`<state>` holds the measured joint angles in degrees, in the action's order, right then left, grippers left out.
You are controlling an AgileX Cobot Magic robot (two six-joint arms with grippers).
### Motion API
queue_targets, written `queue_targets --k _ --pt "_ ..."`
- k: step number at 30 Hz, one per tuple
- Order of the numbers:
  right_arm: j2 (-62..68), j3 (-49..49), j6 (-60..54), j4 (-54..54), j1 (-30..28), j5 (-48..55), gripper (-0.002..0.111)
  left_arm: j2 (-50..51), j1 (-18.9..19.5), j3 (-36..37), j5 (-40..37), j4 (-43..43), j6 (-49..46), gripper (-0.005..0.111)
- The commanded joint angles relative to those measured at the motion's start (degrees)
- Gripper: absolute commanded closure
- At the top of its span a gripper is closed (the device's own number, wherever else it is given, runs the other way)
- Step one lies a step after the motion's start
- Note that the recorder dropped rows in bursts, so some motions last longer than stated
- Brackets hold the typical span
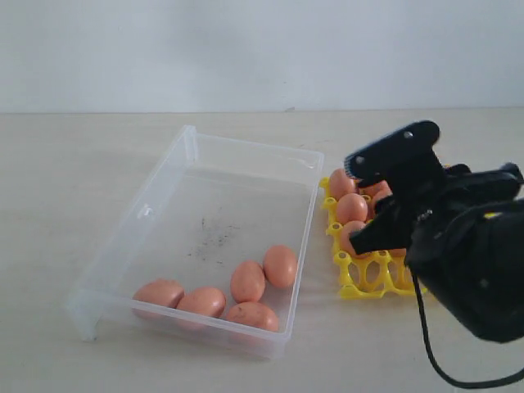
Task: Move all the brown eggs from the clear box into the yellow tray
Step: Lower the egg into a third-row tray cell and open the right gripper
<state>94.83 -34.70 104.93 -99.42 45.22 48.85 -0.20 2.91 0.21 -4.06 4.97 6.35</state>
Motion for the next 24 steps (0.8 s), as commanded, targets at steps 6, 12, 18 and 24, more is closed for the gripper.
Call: queue_targets --k 6,12,18,24 --pt "-13.9 -21.6 -59.4 29.0 -0.1 21.1 0.109 0.2 -0.2 -0.2 0.1 0.0 0.1 0.103" --pt "-15.2 -18.3 -73.3 51.0 -5.6 7.6 0.109 0.2 -0.2 -0.2 0.1 0.0 0.1 0.103" --pt "-15.2 -6.4 -69.3 51.2 -14.1 -31.4 0.109 0.2 -0.2 -0.2 0.1 0.0 0.1 0.103" --pt "-15.2 1.4 -62.0 46.0 -29.1 -53.1 0.109 0.2 -0.2 -0.2 0.1 0.0 0.1 0.103"
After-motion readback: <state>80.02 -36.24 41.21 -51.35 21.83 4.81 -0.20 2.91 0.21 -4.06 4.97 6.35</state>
